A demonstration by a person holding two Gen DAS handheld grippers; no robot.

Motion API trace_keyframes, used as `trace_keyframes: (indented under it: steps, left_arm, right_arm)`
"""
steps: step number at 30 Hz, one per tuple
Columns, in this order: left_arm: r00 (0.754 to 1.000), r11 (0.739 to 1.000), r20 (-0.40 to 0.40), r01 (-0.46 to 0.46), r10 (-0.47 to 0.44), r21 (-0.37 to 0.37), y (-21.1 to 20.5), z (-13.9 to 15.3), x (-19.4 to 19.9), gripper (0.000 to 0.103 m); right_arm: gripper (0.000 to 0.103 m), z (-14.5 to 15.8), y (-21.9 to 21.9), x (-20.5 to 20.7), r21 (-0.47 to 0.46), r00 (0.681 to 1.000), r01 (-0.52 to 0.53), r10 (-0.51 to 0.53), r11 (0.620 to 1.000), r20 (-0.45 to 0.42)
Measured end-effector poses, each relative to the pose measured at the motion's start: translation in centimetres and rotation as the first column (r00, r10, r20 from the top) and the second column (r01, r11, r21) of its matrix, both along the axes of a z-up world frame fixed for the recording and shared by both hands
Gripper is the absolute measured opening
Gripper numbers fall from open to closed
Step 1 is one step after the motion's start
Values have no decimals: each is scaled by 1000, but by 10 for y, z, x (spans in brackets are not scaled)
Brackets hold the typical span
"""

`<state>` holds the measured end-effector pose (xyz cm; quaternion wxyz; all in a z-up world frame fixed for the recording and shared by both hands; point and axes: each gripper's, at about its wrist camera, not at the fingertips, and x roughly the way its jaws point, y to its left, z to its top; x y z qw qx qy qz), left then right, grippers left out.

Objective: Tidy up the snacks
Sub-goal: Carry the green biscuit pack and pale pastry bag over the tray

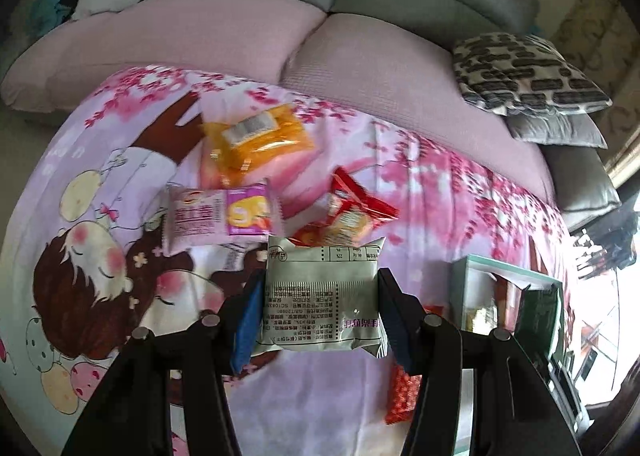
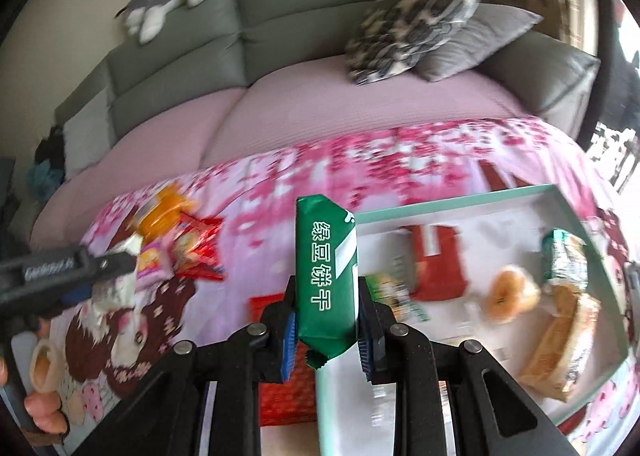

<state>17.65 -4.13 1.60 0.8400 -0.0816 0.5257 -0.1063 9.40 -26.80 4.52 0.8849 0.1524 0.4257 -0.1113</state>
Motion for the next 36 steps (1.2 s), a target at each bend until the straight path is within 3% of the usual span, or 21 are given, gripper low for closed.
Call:
trace_keyframes:
  steps: [9, 18, 25, 36]
  left_arm:
    - [993, 993, 27, 114, -114, 18, -51, 5, -13, 56]
    - [961, 959, 12, 274, -276, 65, -125, -7, -27, 56]
    - [954, 950, 0, 299, -301, 89, -167, -16, -13, 56]
    - [949, 928, -15, 312, -316, 202, -202, -46, 3, 56]
  right_arm:
    - [26, 7, -68, -22, -9, 982, 188, -187, 982, 32]
    - [26, 7, -142, -46, -10, 930, 365, -364, 931, 48]
    - [26, 4, -164, -47, -11, 922, 381, -380, 924, 70]
    - [26, -14, -166, -32, -11, 939, 339, -338, 941, 58]
